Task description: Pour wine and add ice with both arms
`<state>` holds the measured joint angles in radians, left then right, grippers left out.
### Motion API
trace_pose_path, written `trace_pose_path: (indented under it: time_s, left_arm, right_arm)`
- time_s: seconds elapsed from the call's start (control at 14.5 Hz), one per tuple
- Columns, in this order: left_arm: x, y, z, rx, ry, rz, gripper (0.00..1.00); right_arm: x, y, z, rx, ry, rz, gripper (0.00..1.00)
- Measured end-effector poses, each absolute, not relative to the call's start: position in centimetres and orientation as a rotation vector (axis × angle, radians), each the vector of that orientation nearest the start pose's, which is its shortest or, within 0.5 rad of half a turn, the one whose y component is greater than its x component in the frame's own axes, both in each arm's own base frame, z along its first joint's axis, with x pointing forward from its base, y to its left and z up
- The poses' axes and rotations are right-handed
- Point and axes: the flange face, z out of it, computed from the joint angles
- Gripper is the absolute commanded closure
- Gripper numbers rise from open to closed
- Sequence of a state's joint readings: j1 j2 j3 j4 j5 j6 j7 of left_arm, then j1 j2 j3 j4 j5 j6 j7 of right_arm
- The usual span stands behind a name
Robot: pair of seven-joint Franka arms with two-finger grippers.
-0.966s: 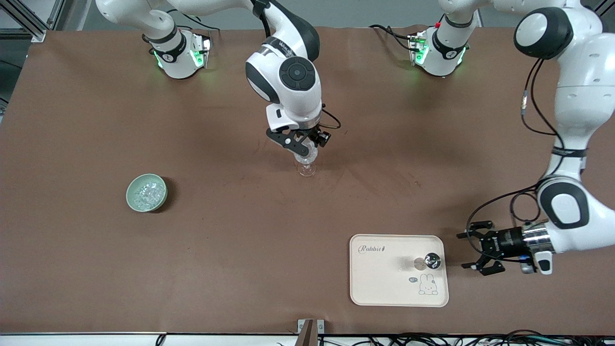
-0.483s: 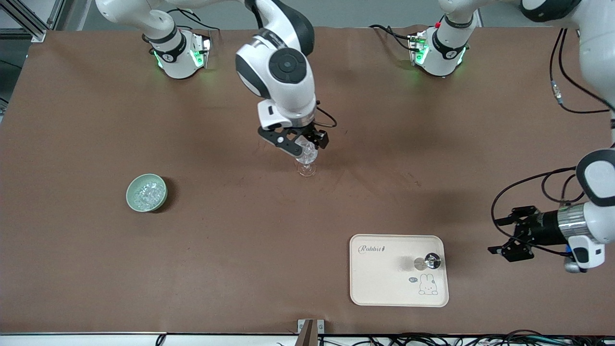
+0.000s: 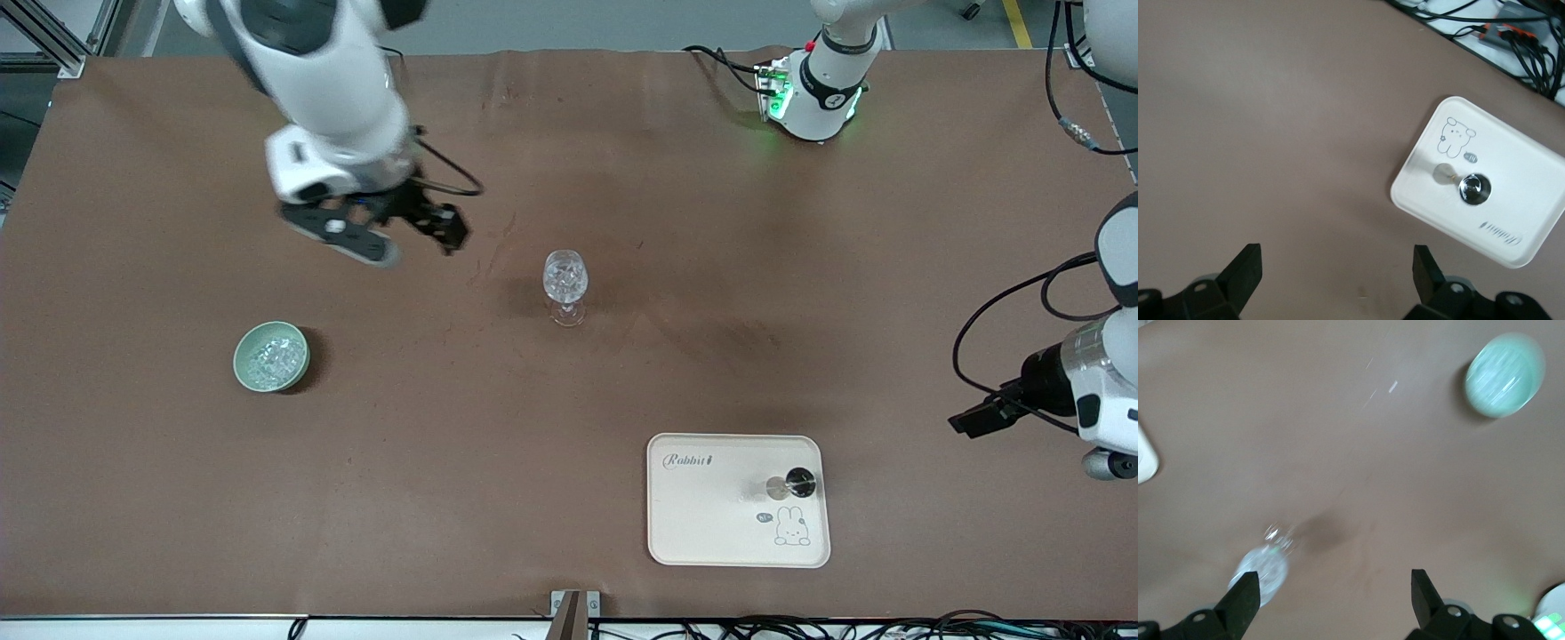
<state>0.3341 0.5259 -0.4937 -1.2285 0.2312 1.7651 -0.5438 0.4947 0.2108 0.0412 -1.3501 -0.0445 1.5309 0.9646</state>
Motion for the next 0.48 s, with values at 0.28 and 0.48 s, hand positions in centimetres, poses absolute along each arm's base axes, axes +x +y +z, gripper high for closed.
trace_pose_path:
  time_s: [0.28,0.48]
  left_arm:
    - [68.5,-1.1,54.9,-3.102,-0.32,-0.14,0.0]
    - [66.3,-1.5,59.0,-3.078,-0.167,-0.162,0.0]
  right_arm:
    - [56.2,18.6,64.4,-3.139,0.586,-0.094,0.0]
    - [57.6,9.7,65.7,-3.14,0.594,-0.114,0.0]
